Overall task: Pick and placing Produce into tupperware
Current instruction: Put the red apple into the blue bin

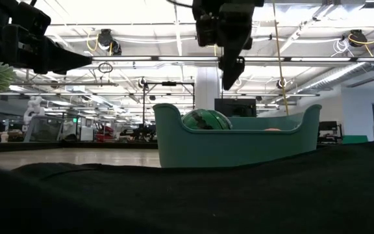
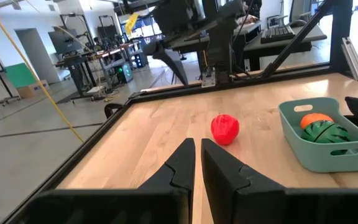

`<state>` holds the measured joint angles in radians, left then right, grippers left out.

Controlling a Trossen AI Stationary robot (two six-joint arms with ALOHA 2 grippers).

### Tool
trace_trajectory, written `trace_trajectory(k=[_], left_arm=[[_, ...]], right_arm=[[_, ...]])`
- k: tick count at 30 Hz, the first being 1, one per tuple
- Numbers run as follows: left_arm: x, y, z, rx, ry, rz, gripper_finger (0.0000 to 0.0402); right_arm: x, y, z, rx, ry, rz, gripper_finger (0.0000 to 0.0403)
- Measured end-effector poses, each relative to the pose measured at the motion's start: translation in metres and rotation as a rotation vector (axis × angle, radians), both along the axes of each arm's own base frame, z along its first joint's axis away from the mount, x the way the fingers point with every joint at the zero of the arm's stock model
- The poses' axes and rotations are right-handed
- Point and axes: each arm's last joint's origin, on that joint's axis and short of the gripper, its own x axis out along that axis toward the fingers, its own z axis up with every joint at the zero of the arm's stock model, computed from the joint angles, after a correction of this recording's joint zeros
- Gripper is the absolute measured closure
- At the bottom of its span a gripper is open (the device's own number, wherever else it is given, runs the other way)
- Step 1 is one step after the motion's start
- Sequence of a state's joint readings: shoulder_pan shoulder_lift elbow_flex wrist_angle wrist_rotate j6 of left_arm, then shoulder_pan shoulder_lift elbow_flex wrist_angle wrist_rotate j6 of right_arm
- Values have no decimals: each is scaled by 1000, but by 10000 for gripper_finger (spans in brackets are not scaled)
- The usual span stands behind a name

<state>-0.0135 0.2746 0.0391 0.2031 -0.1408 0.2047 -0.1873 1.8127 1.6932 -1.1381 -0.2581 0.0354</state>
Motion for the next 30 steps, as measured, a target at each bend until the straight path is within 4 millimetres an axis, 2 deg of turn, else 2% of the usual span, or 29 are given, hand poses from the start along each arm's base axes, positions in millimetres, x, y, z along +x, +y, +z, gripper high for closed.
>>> trace_trajectory(k=[7,12,20,23,30], left_arm=[[0,0,-1,-5,8,-9,369],[0,0,-2,-5,21,-10,369],[0,0,-3,-6,29,-9,369],[0,0,-3,-7,33,-9,369],[0,0,-5,-7,53,-9,369]], right_arm=[[15,-2,-31,5,89,6,5],[17,-5,-46,-20,171,-11,5],[17,-6,-49,-20,183,-13,5],[17,-4,-49,-68,190,-14,5],[11,-1,-66,-105,211,-6,5]])
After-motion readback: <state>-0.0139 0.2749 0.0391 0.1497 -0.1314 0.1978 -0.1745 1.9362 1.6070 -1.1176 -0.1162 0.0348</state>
